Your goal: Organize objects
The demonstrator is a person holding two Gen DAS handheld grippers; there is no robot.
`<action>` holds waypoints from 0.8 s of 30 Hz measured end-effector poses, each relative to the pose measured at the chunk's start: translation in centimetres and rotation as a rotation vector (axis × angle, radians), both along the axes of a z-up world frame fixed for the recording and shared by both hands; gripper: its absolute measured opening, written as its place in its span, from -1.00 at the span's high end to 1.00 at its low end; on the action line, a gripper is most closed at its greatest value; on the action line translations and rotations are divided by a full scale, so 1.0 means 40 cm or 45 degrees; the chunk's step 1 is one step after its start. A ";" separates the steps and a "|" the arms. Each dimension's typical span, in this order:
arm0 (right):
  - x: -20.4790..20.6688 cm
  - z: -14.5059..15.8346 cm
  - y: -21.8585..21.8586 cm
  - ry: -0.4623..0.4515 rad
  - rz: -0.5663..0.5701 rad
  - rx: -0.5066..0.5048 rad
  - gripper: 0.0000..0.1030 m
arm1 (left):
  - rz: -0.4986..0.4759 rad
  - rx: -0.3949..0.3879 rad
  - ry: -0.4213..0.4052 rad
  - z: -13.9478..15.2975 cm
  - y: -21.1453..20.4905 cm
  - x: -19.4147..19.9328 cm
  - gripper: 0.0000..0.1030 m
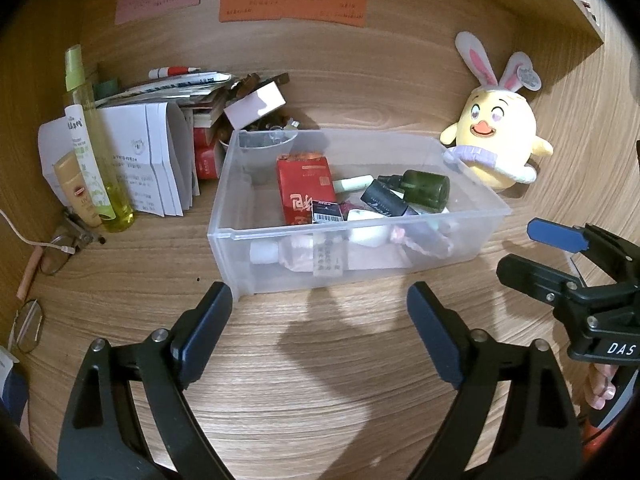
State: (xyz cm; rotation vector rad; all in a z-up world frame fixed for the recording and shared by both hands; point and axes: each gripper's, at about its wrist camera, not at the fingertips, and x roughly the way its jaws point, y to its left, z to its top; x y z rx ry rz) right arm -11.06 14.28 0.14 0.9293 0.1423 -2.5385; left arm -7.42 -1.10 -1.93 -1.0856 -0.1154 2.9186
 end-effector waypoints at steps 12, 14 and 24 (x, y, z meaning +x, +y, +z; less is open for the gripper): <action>0.004 0.002 -0.003 0.005 0.002 0.001 -0.50 | 0.001 0.000 0.015 0.009 0.001 0.002 -0.76; 0.006 0.003 -0.005 0.007 0.003 0.003 -0.50 | 0.002 0.000 0.017 0.010 0.001 0.003 -0.76; 0.009 0.006 -0.009 0.010 0.008 0.006 -0.50 | 0.001 0.007 0.020 0.018 0.000 0.006 -0.78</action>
